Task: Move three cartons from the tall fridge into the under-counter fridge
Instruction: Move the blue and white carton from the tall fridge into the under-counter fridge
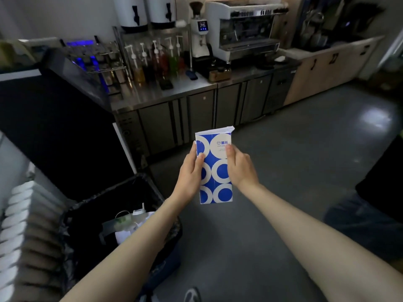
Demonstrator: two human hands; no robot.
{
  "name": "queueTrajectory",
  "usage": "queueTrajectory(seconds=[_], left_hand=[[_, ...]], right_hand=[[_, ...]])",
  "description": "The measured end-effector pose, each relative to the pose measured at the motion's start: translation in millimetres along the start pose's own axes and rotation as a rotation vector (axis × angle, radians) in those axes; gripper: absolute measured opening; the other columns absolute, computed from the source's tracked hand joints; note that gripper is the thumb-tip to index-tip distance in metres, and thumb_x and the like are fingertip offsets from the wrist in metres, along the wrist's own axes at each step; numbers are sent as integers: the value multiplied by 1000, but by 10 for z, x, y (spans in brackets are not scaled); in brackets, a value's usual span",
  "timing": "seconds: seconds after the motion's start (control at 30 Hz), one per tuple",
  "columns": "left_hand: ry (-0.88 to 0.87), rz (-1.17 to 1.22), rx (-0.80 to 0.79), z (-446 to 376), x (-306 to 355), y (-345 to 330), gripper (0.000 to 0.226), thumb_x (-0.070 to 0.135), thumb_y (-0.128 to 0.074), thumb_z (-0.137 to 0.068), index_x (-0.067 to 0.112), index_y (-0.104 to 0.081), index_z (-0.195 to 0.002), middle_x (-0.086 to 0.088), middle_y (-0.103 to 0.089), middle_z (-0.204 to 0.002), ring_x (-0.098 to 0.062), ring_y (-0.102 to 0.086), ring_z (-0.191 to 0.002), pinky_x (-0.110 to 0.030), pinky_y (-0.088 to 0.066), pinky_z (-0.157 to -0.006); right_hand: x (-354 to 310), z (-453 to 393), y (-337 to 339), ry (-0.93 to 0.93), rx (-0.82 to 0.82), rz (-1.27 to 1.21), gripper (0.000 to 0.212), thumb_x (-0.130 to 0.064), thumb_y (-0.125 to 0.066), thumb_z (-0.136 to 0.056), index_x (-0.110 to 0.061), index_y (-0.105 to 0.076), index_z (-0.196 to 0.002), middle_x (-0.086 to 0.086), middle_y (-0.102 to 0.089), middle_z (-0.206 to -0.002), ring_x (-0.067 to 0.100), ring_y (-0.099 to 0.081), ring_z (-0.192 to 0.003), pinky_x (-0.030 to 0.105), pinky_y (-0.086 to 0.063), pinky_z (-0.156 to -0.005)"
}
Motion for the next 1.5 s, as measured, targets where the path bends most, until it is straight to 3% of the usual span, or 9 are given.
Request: queueTrajectory(seconds=[0.27,0.47,0.57,0.73,1.03,1.17,1.3,1.5], left_hand=[[-3,-5,-103,-1187,15,83,41,49,-44,-107,35,-42,-146,3,-67,-130,-16,-74,-109,-45,-63,-91],[-12,4,-135,-1896,-19,9,42,48,-44,-107,34,-41,-147,3,-66,-131,-17,-73,-110,-45,-63,-92],[-1,19,-136,-2238,-72,-57,44,47,-44,-108,34,-39,-149,2,-65,-133,-17,-72,-112,-45,-62,-94],[10,9,-118,-2792,-153,-180,47,48,-45,-106,32,-38,-151,1,-63,-135,-17,-72,-112,-44,-62,-93],[40,-3,32,-3982,-218,-544,51,48,-47,-106,33,-35,-153,1,-62,-137,-17,-72,-112,-42,-63,-91],[26,-8,97,-4383,-208,-638,45,48,-48,-105,37,-39,-148,4,-65,-133,-14,-73,-110,-36,-64,-86],[18,-35,133,-4774,-183,-602,53,49,-49,-105,35,-34,-154,5,-63,-136,-14,-72,-113,-40,-63,-90],[25,-48,168,-5361,-269,-401,39,48,-51,-104,49,-41,-142,21,-70,-121,-8,-73,-108,-22,-62,-73]], right_hand=[[39,-956,-32,-63,93,-1,44,-72,-27,-98,-39,-53,-110,-13,-74,-91,4,-74,-76,35,-65,-62],[118,-1538,36,-64,139,8,59,-78,-24,-92,-32,-54,-113,-10,-74,-95,5,-74,-77,31,-64,-61],[213,-1864,75,-51,144,26,51,-74,-24,-96,-35,-53,-110,-11,-74,-92,4,-74,-75,28,-62,-58],[469,-2462,95,-41,106,-9,60,-79,-24,-91,-32,-53,-114,-11,-74,-97,2,-74,-78,24,-62,-59],[932,-3882,282,38,-14,-44,42,-74,-28,-96,-39,-50,-103,-19,-72,-90,-1,-73,-77,19,-58,-55],[1005,-4433,316,92,-90,-44,48,-75,-25,-94,-36,-50,-106,-15,-72,-89,1,-73,-76,25,-62,-57],[1049,-4920,262,141,-154,-71,53,-80,-24,-91,-37,-49,-106,-17,-71,-87,0,-73,-76,23,-61,-56],[1105,-5617,-16,191,-210,-47,45,-77,-23,-95,-41,-47,-106,-13,-72,-85,2,-73,-74,29,-63,-56]])
Point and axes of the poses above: each hand's wrist, its own z-axis away from the middle knuckle, its own y-axis out of the back of the hand, x = y × z, the point moved 9 cm from there along -z, towards the middle knuckle
